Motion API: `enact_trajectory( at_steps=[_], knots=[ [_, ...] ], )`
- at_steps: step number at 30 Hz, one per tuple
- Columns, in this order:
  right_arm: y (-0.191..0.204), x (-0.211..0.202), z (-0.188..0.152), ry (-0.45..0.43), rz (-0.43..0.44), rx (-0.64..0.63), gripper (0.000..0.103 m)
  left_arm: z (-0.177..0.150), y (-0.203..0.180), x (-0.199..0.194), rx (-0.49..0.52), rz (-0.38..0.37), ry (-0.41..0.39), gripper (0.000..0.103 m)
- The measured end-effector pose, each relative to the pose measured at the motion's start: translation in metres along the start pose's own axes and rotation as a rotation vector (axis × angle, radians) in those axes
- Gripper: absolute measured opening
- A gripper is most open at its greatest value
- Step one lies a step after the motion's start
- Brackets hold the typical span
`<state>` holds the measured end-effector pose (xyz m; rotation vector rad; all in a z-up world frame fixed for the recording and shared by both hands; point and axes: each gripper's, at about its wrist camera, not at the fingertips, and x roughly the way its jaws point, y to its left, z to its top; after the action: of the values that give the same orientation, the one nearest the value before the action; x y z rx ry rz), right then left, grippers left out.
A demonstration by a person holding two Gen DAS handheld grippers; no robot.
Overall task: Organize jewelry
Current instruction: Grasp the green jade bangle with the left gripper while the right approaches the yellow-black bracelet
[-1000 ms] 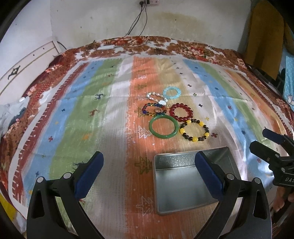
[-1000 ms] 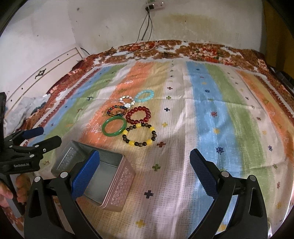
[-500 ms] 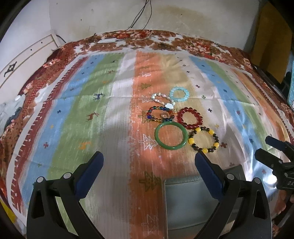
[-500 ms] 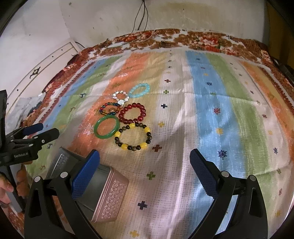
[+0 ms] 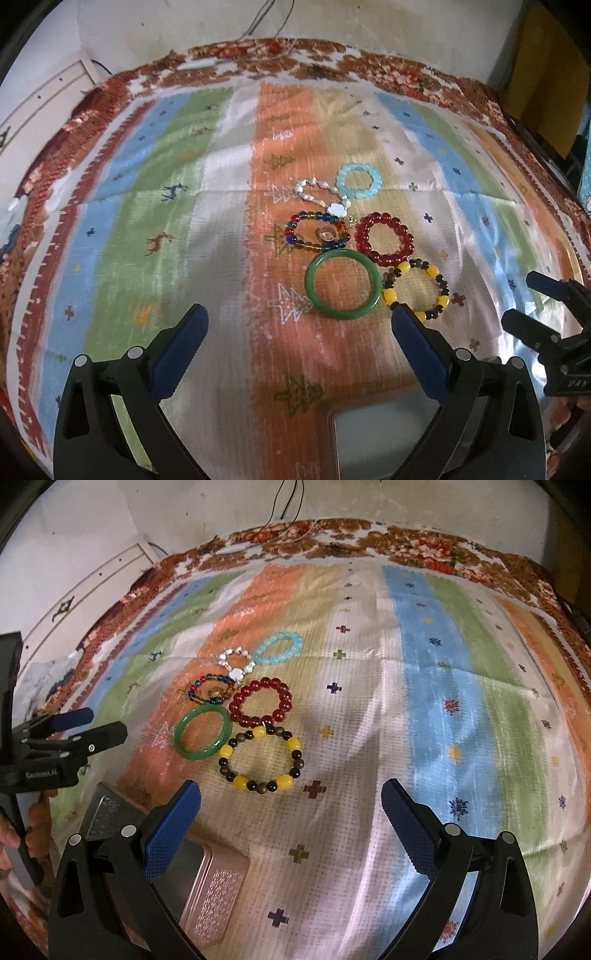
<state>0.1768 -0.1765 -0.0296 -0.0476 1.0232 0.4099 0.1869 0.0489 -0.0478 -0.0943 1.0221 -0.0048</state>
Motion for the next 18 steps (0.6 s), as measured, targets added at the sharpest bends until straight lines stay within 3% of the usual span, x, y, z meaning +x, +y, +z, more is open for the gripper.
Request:
enact_trajectory(
  at_steps=[6,18],
  knots=[
    [-0.003,0.014,0.006,0.040,-0.003,0.006,0.099,0.010,0.004,0.024,0.000,-0.032,0.070,0.097],
    [-0.004,0.047,0.022,0.093,-0.032,0.004,0.099,0.024,0.007,0.068,0.036,-0.013,0.171,0.093]
  ],
)
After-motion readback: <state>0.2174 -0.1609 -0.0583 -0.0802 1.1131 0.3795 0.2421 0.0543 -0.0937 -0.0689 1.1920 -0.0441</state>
